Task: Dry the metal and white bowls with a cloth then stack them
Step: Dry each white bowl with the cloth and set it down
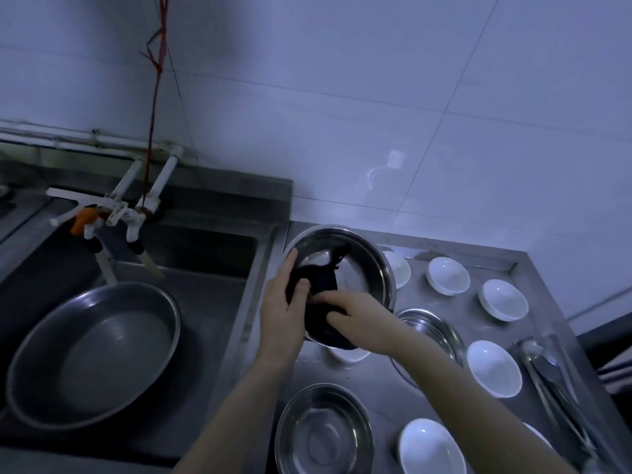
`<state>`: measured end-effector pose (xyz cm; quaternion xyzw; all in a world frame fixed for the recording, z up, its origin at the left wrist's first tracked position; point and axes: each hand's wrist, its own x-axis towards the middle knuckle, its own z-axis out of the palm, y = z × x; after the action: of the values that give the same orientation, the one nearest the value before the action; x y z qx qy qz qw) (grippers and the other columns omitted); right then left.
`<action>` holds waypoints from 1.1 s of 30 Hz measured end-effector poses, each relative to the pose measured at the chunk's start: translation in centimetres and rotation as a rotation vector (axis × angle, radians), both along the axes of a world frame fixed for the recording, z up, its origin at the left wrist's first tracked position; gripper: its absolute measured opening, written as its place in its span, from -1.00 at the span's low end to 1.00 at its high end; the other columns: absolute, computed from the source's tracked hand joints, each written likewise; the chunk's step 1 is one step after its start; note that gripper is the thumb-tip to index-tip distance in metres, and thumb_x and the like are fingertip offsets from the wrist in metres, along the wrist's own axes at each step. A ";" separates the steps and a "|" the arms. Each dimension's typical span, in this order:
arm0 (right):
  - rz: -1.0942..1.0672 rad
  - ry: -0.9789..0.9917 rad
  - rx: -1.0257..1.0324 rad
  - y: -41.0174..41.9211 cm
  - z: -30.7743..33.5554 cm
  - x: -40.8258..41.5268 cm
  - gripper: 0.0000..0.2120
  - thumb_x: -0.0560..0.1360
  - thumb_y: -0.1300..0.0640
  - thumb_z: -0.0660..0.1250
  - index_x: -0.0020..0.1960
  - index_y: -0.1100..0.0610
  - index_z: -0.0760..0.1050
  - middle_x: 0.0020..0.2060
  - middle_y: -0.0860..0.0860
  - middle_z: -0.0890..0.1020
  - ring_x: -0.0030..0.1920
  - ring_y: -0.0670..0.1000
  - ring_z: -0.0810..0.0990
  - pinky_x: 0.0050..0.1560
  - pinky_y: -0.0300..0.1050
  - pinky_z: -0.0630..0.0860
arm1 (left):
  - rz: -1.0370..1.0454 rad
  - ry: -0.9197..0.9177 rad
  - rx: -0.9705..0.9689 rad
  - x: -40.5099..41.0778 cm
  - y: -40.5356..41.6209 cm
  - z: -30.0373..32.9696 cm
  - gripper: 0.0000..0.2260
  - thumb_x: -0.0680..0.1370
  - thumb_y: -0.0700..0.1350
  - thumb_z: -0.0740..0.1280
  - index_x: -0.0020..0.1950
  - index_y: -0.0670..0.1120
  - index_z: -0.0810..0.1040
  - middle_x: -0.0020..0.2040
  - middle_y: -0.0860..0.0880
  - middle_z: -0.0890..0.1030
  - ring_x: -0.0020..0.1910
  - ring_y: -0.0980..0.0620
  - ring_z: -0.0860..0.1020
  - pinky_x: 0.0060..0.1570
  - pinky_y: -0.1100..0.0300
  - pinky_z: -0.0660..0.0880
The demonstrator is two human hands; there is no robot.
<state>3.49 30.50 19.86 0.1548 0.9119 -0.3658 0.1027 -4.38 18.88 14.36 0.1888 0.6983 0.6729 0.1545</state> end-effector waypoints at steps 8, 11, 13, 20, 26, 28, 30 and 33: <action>0.159 0.037 0.977 5.3 0.3 3.0 -0.67 0.45 0.15 0.23 0.20 0.03 0.52 0.09 -0.02 0.57 0.15 0.08 0.53 0.09 -0.10 0.39 | 0.012 0.255 -0.160 2.3 1.4 1.7 -0.45 0.63 -0.39 0.08 0.56 0.05 0.28 0.24 0.07 0.44 0.06 0.51 0.41 0.04 0.62 0.28; 0.019 0.286 0.926 6.2 0.4 3.0 -0.47 0.29 0.18 0.42 0.27 0.12 0.53 0.19 0.08 0.58 0.24 0.13 0.53 0.14 -0.04 0.48 | 0.007 0.313 -0.160 3.8 2.5 2.9 -0.46 0.63 -0.39 0.08 0.56 0.03 0.26 0.20 0.00 0.42 0.03 0.53 0.39 0.02 0.64 0.27; 0.016 0.315 0.733 5.6 1.4 2.7 -0.40 0.38 0.21 0.36 0.42 0.09 0.38 0.38 0.10 0.41 0.36 0.14 0.39 0.25 -0.01 0.39 | 0.006 0.313 -0.117 4.8 3.5 3.3 -0.49 0.65 -0.36 0.09 0.57 0.00 0.23 0.21 0.01 0.40 0.08 0.57 0.36 0.05 0.66 0.25; 0.238 0.074 0.331 5.9 1.8 4.4 -0.58 0.53 0.24 0.15 0.36 0.00 0.44 0.33 -0.09 0.47 0.26 0.03 0.47 0.22 0.03 0.47 | 0.027 0.114 0.004 6.2 5.1 2.6 -0.45 0.65 -0.04 0.25 0.58 0.21 0.10 0.40 0.33 0.34 0.40 0.34 0.32 0.45 0.14 0.28; 0.247 -0.098 0.553 9.3 1.6 8.3 -0.53 0.52 0.21 0.11 0.31 -0.19 0.46 0.26 -0.14 0.48 0.21 0.03 0.50 0.09 -0.06 0.48 | -0.010 0.136 -0.132 7.8 6.0 2.1 -0.39 0.63 -0.35 0.06 0.53 0.25 0.17 0.45 0.24 0.33 0.34 0.48 0.30 0.40 0.41 0.26; 0.260 -0.013 0.804 10.3 1.7 8.9 -0.59 0.55 0.16 0.11 0.33 -0.15 0.43 0.28 -0.10 0.44 0.21 0.03 0.50 0.07 -0.11 0.38 | -0.006 0.169 -0.168 7.9 6.4 2.1 -0.38 0.62 -0.37 0.07 0.54 0.22 0.17 0.32 0.23 0.37 0.14 0.59 0.35 0.09 0.65 0.26; 0.216 0.043 0.891 11.4 1.5 8.9 -0.52 0.56 0.10 0.13 0.47 -0.08 0.26 0.38 -0.07 0.38 0.29 0.02 0.45 0.18 -0.10 0.33 | -0.031 0.215 -0.189 8.2 6.7 2.2 -0.38 0.62 -0.37 0.08 0.55 0.20 0.17 0.21 0.30 0.36 0.10 0.59 0.36 0.03 0.66 0.24; 0.168 0.078 0.766 11.1 1.1 8.0 -0.31 0.53 0.11 0.17 0.57 -0.08 -0.07 0.45 -0.06 0.31 0.45 0.01 0.28 0.31 -0.04 0.28 | -0.060 0.217 -0.155 8.9 7.5 2.0 -0.40 0.63 -0.35 0.08 0.57 0.17 0.19 0.22 0.37 0.36 0.21 0.54 0.34 0.17 0.58 0.21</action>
<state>11.51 41.63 20.96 0.0928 0.9952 0.0052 0.0322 4.53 26.41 16.32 0.2688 0.7548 0.5877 0.1120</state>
